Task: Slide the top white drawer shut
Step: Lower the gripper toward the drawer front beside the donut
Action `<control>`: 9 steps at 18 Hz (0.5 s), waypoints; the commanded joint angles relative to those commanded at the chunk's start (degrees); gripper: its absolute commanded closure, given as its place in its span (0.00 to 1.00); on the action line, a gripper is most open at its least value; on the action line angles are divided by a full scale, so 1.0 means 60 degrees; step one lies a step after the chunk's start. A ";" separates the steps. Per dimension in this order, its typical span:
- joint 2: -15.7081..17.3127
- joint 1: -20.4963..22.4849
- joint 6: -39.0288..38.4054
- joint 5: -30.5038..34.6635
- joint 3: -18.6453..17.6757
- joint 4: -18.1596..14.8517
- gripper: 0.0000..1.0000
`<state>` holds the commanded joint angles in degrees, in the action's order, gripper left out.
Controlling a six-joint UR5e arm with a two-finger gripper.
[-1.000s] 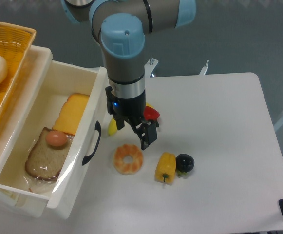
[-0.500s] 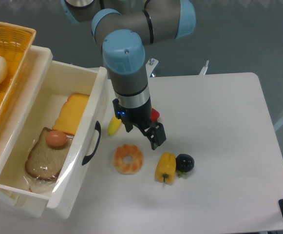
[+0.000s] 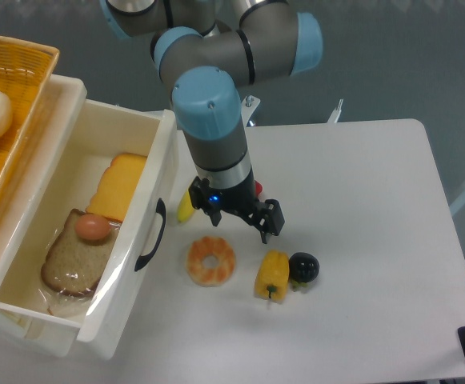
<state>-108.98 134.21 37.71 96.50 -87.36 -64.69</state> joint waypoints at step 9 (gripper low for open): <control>-0.0819 -0.0029 -0.0760 0.0248 -0.0117 0.0000 0.00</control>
<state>-113.90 134.03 33.15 97.99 -88.07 -64.69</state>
